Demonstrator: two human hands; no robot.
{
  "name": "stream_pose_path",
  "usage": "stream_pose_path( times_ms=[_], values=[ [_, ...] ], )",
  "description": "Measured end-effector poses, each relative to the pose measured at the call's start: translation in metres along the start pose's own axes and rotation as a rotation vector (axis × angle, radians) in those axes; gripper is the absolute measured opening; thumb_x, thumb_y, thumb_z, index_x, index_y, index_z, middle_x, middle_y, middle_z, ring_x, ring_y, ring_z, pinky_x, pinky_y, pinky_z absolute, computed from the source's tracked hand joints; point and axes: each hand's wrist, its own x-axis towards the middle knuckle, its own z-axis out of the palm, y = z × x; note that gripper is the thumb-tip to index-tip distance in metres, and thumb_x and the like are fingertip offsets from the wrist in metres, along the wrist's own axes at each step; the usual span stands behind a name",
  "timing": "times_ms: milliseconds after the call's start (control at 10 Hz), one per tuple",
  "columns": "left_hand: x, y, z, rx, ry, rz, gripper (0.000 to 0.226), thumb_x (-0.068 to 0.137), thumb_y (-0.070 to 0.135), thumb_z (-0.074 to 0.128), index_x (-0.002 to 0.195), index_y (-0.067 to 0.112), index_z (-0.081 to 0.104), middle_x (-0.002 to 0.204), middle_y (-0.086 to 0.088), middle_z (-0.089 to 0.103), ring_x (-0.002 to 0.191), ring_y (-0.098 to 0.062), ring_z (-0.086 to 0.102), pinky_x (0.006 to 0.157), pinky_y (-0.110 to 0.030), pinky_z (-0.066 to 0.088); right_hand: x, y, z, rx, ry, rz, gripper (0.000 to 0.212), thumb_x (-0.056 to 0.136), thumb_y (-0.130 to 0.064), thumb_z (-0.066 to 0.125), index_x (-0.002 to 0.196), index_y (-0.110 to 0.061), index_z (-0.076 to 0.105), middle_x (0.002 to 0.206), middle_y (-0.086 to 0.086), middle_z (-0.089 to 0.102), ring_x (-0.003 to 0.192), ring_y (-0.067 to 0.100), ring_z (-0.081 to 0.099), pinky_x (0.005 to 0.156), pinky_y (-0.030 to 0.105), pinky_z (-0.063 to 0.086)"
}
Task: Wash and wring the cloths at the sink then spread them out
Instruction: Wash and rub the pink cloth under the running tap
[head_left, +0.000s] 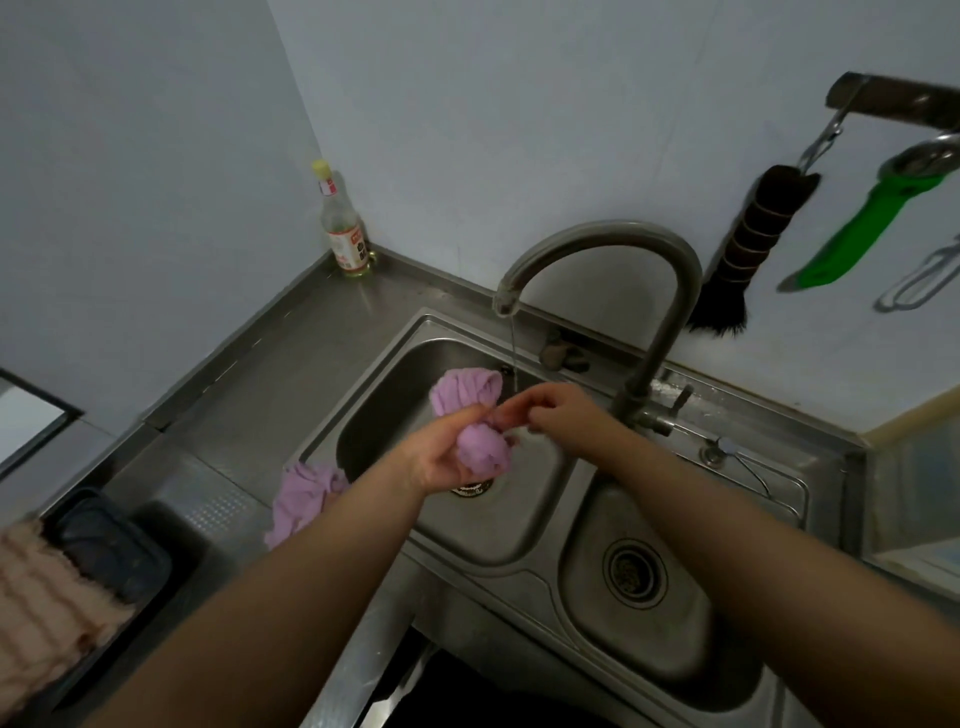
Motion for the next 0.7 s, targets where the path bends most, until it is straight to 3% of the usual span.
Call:
stream_pose_path(
  times_ms=[100,200,300,400,500,600,700],
  values=[
    [-0.011,0.02,-0.011,0.237,-0.083,-0.085,0.016,0.081,0.007,0.067,0.096,0.002,0.065,0.089,-0.013,0.071,0.082,-0.024,0.071,0.076,-0.04,0.059,0.001,0.027,-0.011,-0.802,0.267,-0.475,0.06,0.08,-0.021,0.064,0.137,-0.022,0.045,0.139,0.009,0.047,0.127,0.03,0.044,0.106,0.054,0.038],
    [-0.033,0.034,0.016,0.743,-0.226,-0.238,0.009,0.09,0.008,0.061,0.097,0.003,0.063,0.086,-0.011,0.066,0.079,-0.02,0.065,0.08,-0.036,0.054,0.007,0.025,-0.007,-1.067,0.149,-0.864,0.084,0.078,-0.048,0.056,0.149,-0.028,0.016,0.156,0.008,0.015,0.142,0.037,0.019,0.113,0.055,0.023],
    [-0.048,0.036,0.052,1.261,-0.008,-0.205,0.018,0.089,0.02,0.067,0.101,0.008,0.062,0.076,-0.001,0.057,0.067,-0.013,0.054,0.063,-0.025,0.047,0.014,0.004,0.002,-1.084,0.052,-0.914,0.09,0.082,-0.035,0.065,0.15,-0.019,0.009,0.144,0.012,0.04,0.113,0.028,0.055,0.075,0.03,0.049],
    [-0.037,0.033,0.056,1.495,0.147,-0.191,0.049,0.085,0.025,0.071,0.126,0.004,0.053,0.091,-0.009,0.065,0.078,-0.021,0.064,0.067,-0.033,0.054,0.016,-0.01,0.007,-1.209,-0.069,-0.425,0.057,0.094,-0.027,0.052,0.143,-0.009,0.028,0.115,0.01,0.061,0.095,0.026,0.064,0.069,0.032,0.047],
    [-0.028,0.03,0.055,1.999,0.398,0.144,0.058,0.085,0.018,0.064,0.133,0.008,0.034,0.094,-0.011,0.066,0.092,-0.03,0.065,0.072,-0.04,0.054,0.02,-0.026,0.02,-0.976,-0.135,-0.105,0.02,0.096,-0.021,0.037,0.095,-0.009,0.054,0.098,0.013,0.065,0.09,0.029,0.064,0.072,0.035,0.046],
    [-0.023,0.036,0.05,2.273,0.411,0.575,0.058,0.094,0.019,0.053,0.144,0.016,0.024,0.097,-0.007,0.066,0.089,-0.028,0.065,0.064,-0.037,0.046,0.033,-0.027,0.022,-0.448,-0.308,0.255,0.018,0.09,-0.018,0.047,0.072,-0.015,0.045,0.066,0.011,0.059,0.058,0.023,0.054,0.052,0.027,0.041],
    [-0.018,0.054,0.043,2.461,0.299,0.904,0.041,0.096,0.024,0.049,0.135,0.018,0.036,0.096,-0.005,0.067,0.087,-0.028,0.066,0.061,-0.037,0.045,0.028,-0.026,0.011,0.237,-0.376,0.463,0.026,0.089,-0.019,0.054,0.067,-0.022,0.041,0.042,-0.005,0.036,0.034,0.007,0.028,0.036,0.015,0.016]
  ],
)
